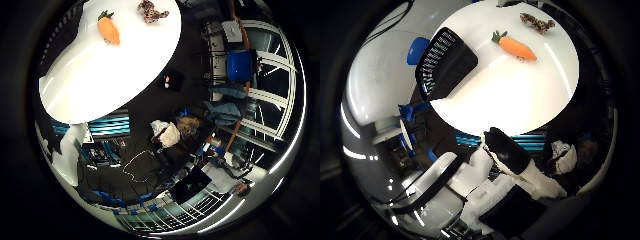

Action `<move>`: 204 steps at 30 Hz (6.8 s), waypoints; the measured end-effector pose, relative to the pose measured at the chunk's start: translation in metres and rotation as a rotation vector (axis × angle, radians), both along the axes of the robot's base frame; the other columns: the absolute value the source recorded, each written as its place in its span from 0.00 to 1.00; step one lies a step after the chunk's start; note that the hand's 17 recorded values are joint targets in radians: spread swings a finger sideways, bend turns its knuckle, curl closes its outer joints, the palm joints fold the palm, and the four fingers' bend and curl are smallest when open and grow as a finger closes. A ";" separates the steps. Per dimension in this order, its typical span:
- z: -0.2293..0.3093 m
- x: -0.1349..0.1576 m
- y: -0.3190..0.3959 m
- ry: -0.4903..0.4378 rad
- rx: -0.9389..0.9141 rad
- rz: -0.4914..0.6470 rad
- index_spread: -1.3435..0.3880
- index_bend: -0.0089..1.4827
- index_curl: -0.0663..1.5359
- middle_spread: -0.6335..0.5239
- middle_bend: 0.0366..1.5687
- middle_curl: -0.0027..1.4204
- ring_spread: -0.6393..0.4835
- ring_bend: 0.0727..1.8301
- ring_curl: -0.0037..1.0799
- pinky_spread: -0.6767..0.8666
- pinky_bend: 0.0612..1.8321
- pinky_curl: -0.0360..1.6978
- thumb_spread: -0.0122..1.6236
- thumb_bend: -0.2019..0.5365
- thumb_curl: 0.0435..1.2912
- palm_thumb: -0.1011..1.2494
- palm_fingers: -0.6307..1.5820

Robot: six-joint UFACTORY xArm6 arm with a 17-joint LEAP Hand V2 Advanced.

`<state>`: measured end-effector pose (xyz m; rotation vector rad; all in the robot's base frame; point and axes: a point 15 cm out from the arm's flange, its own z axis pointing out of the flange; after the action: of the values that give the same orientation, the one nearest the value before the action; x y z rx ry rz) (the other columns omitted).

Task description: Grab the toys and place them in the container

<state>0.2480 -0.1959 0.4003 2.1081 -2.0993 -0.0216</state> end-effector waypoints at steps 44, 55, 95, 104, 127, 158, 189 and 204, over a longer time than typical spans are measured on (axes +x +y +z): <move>-0.143 0.148 -0.023 -0.209 0.191 -0.476 0.70 0.11 0.20 0.75 0.13 0.23 0.79 0.20 0.23 0.74 0.25 0.19 0.68 0.24 0.19 0.38 0.35; -0.186 0.175 -0.002 -0.149 0.197 -0.443 0.69 0.11 0.21 0.74 0.12 0.23 0.79 0.21 0.22 0.75 0.25 0.19 0.69 0.24 0.19 0.37 0.35; -0.244 0.175 0.013 0.007 0.073 -0.347 0.64 0.13 0.23 0.51 0.22 0.26 0.55 0.37 0.24 0.61 0.24 0.16 0.69 0.25 0.21 0.53 0.51; -0.230 0.167 0.017 0.038 0.056 -0.319 0.55 0.21 0.29 0.32 0.42 0.35 0.32 0.55 0.37 0.13 0.46 0.19 0.67 0.25 0.24 0.61 0.87; -0.023 0.122 0.071 -0.037 -0.013 -0.161 0.64 0.71 0.55 0.42 0.84 0.51 0.37 0.74 0.62 0.29 0.73 0.40 0.71 0.26 0.39 0.84 0.79; 0.041 0.162 0.300 -0.062 -0.013 0.140 0.64 0.71 0.56 0.42 0.84 0.51 0.36 0.72 0.70 0.28 0.68 0.49 0.73 0.26 0.41 0.82 0.78; 0.023 0.203 0.303 -0.142 0.006 0.134 0.52 0.16 0.39 0.39 0.34 0.33 0.39 0.53 0.48 0.23 0.53 0.40 0.74 0.24 0.27 0.61 0.38; 0.013 0.181 0.243 -0.210 0.066 0.111 0.54 0.12 0.27 0.49 0.20 0.25 0.60 0.34 0.27 0.70 0.33 0.25 0.70 0.24 0.20 0.46 0.38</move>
<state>0.4286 0.0466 0.4137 2.3554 -2.1154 0.1527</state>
